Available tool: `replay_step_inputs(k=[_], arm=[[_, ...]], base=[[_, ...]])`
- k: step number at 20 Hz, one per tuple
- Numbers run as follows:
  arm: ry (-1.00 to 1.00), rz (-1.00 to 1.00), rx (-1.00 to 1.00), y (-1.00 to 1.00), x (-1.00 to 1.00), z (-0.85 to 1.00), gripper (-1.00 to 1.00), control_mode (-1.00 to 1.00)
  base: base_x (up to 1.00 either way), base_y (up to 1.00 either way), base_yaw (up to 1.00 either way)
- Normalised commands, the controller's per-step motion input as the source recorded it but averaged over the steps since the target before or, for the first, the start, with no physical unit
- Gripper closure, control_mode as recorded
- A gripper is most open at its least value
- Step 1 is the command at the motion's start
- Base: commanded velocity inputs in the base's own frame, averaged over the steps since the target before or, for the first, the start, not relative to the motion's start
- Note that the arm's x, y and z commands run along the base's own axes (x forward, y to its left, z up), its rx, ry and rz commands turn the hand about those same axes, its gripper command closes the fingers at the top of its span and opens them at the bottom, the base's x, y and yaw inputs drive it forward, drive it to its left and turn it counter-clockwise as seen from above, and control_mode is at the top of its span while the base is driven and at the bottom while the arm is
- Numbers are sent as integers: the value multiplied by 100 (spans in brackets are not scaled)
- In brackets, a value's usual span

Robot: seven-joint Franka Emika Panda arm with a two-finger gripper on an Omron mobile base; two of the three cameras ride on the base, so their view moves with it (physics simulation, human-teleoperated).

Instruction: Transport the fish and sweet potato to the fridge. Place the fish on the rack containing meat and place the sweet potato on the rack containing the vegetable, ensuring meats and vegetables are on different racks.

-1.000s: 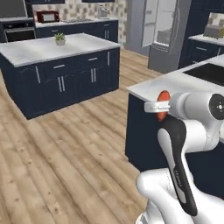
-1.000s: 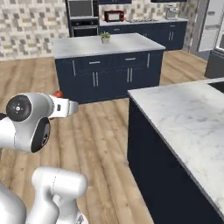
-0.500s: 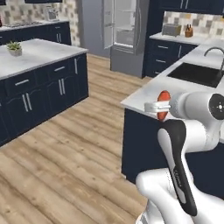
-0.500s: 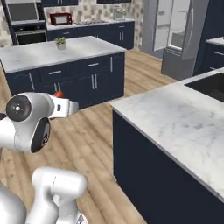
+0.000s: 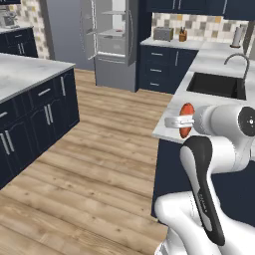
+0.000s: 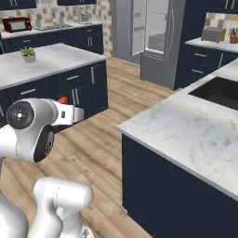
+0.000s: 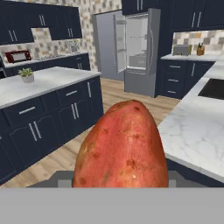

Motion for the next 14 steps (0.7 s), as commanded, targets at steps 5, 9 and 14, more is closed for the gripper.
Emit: replay_step_inputs(k=[5, 9, 14], arm=[[0, 0, 0, 0, 0, 0, 100, 100], [0, 0, 0, 0, 0, 0, 100, 100], [0, 0, 0, 0, 0, 0, 100, 100]], base=[[100, 100, -31], [100, 100, -28], [100, 94, -27]])
